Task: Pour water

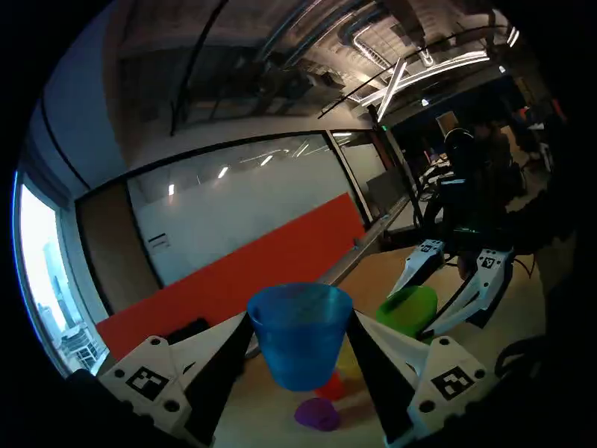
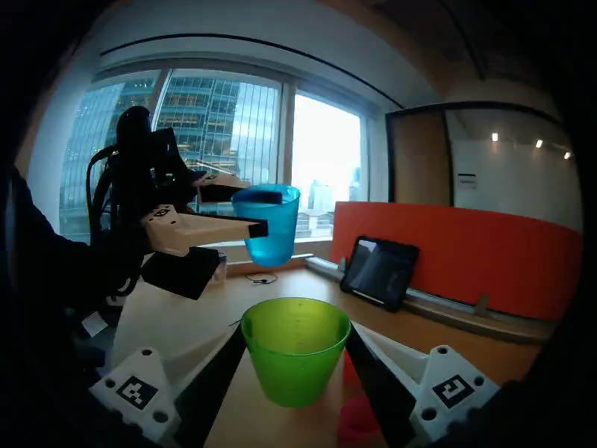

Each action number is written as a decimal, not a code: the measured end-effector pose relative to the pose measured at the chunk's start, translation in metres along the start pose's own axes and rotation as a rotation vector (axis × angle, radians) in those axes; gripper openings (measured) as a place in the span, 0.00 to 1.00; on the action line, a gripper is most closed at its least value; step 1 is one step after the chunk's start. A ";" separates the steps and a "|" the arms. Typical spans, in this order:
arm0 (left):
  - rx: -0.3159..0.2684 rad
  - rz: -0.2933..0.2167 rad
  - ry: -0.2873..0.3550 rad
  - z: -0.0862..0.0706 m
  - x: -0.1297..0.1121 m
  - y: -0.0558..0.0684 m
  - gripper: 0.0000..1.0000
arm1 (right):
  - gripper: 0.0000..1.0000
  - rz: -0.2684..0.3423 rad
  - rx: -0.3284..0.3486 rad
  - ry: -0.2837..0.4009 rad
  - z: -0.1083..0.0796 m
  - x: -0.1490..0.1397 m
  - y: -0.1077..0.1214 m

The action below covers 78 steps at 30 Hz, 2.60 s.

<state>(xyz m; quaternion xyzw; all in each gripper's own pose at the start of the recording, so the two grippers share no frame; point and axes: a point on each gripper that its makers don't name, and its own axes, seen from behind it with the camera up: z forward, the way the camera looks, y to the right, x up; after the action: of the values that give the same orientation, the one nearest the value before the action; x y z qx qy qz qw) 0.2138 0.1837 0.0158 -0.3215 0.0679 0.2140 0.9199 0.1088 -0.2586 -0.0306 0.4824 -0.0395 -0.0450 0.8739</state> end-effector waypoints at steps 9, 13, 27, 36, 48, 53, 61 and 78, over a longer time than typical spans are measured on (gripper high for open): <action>0.030 0.147 0.009 0.003 0.021 -0.007 0.86 | 0.93 -0.002 0.027 0.001 0.009 0.000 -0.009; 0.040 0.204 0.008 0.003 0.027 -0.007 0.86 | 0.93 -0.006 0.040 0.002 0.013 0.001 -0.013; 0.071 0.400 0.004 0.007 0.037 -0.010 0.86 | 0.93 -0.014 0.071 -0.002 0.023 0.001 -0.023; 0.090 0.470 0.010 0.007 0.044 -0.013 0.86 | 0.93 -0.019 0.081 -0.007 0.025 0.000 -0.026; 0.112 0.550 0.018 0.007 0.052 -0.016 0.86 | 0.92 -0.021 0.093 -0.009 0.031 0.000 -0.030; 0.118 0.593 0.018 0.007 0.053 -0.015 0.86 | 0.92 -0.016 0.096 -0.007 0.033 0.000 -0.030; 0.126 0.647 0.012 0.007 0.054 -0.016 0.86 | 0.92 -0.015 0.099 -0.005 0.033 0.000 -0.030; 0.133 0.711 0.011 0.007 0.057 -0.016 0.86 | 0.92 -0.018 0.103 0.003 0.033 0.003 -0.031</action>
<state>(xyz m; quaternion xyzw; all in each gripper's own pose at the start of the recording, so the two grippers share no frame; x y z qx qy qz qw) 0.2718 0.1969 0.0153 -0.2186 0.1942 0.5140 0.8064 0.1067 -0.3031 -0.0398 0.5270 -0.0358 -0.0501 0.8476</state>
